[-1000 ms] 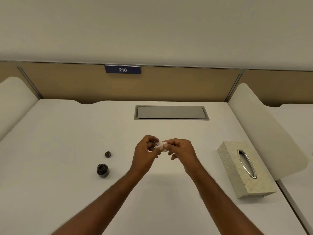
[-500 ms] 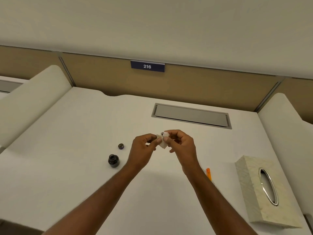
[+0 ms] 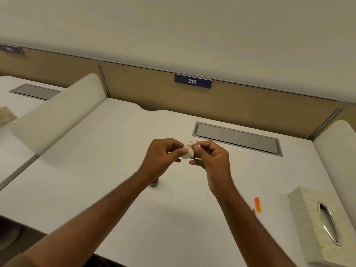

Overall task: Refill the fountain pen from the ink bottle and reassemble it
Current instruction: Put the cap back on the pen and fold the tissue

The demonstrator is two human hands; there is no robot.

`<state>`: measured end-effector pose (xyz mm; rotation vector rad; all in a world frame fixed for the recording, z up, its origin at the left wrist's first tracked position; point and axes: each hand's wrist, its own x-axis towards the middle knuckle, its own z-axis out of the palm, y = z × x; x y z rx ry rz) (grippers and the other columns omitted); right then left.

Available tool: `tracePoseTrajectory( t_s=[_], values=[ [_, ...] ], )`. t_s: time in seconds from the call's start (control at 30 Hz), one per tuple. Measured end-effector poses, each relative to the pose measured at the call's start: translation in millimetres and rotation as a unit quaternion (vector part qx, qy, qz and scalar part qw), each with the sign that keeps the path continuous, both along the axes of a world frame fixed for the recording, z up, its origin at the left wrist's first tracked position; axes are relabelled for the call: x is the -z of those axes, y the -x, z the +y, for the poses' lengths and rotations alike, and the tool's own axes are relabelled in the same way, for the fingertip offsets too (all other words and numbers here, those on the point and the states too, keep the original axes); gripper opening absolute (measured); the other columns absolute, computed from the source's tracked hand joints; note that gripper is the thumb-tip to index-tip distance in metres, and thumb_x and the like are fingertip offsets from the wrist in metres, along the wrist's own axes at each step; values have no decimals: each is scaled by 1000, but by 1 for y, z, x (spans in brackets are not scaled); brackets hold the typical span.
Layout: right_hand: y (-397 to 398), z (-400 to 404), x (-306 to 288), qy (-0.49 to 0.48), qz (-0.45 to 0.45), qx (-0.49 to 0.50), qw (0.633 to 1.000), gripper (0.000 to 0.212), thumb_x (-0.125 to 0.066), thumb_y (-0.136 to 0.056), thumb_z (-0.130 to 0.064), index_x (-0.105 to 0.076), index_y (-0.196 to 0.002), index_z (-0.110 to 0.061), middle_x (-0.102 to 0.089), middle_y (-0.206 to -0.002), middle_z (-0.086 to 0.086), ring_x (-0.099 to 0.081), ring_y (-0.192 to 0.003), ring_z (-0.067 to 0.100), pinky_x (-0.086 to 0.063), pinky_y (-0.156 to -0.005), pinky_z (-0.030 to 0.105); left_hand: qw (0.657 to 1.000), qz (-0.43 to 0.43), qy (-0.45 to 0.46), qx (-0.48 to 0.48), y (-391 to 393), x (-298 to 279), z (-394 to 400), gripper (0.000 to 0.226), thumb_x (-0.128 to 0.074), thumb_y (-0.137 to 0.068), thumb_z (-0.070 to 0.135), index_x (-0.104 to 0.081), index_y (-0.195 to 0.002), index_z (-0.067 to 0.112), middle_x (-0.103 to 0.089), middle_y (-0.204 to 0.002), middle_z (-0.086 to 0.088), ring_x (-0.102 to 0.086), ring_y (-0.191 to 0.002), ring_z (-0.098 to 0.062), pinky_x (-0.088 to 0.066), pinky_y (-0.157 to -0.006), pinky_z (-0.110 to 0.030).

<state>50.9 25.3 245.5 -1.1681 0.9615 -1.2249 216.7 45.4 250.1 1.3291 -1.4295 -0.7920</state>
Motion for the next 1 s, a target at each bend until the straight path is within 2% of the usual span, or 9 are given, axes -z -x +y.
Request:
tracePoseTrajectory(
  t_s=[0.13,0.23,0.3,0.43,0.6,0.7,0.77,0.83,1.0],
  values=[
    [-40,22,-12,58,47,-26,997,16,-69,-90,-11,-72,-106,-11,-76,-92,8,-73,-84,25,-60,-64,33,996,-82,13,34,-59,-8,14,12,-76,-86,24,-77,-90,12,-78,-83,0,-74,-73,-16,-62,-65,-33],
    [-80,40,-15,109,117,-19,987,15,-76,-85,-18,-75,-100,-14,-75,-87,5,-71,-79,20,-60,-60,33,988,-140,34,45,-106,-14,33,10,-74,-87,23,-78,-91,14,-77,-82,6,-72,-73,-4,-56,-68,-20],
    [-109,51,-13,121,133,-24,983,15,-77,-84,-19,-75,-97,-11,-74,-84,6,-70,-76,19,-59,-58,30,986,-153,42,49,-136,-16,48,11,-74,-87,26,-77,-91,16,-77,-82,8,-72,-77,-3,-57,-69,-20],
    [-169,75,-1,106,126,-54,985,14,-77,-84,-15,-72,-92,-5,-73,-82,9,-69,-74,21,-56,-57,26,985,-162,52,17,-194,-9,85,16,-74,-87,29,-75,-93,14,-75,-84,9,-71,-81,-4,-62,-69,-28],
    [-238,105,32,84,149,-124,977,6,-76,-83,-11,-73,-88,-8,-73,-78,5,-68,-71,17,-57,-55,33,988,-156,10,-22,-259,25,142,19,-74,-86,34,-73,-92,16,-74,-85,9,-71,-84,-6,-61,-71,-32],
    [-275,123,61,100,211,-180,956,12,-79,-80,-27,-73,-88,-21,-72,-81,-4,-67,-74,15,-58,-60,37,984,-163,-37,-56,-295,56,181,26,-72,-84,44,-72,-93,19,-73,-86,12,-70,-84,-3,-62,-72,-31],
    [-299,139,80,125,260,-213,934,14,-79,-79,-36,-72,-87,-27,-71,-82,-10,-67,-75,10,-55,-62,26,978,-182,-75,-75,-314,76,208,34,-68,-82,53,-72,-94,22,-73,-87,14,-69,-84,-2,-62,-73,-30],
    [-321,155,98,144,299,-245,911,10,-78,-81,-35,-72,-84,-27,-71,-80,-15,-65,-75,5,-49,-61,17,968,-207,-107,-89,-331,95,233,33,-66,-84,55,-71,-95,24,-72,-88,14,-68,-83,-1,-62,-74,-29],
    [-363,192,138,135,356,-321,867,9,-75,-80,-36,-71,-78,-28,-71,-77,-15,-64,-72,5,-48,-62,18,944,-256,-167,-121,-359,132,289,24,-65,-86,47,-71,-97,26,-70,-87,15,-65,-76,-2,-58,-70,-23]
  ],
)
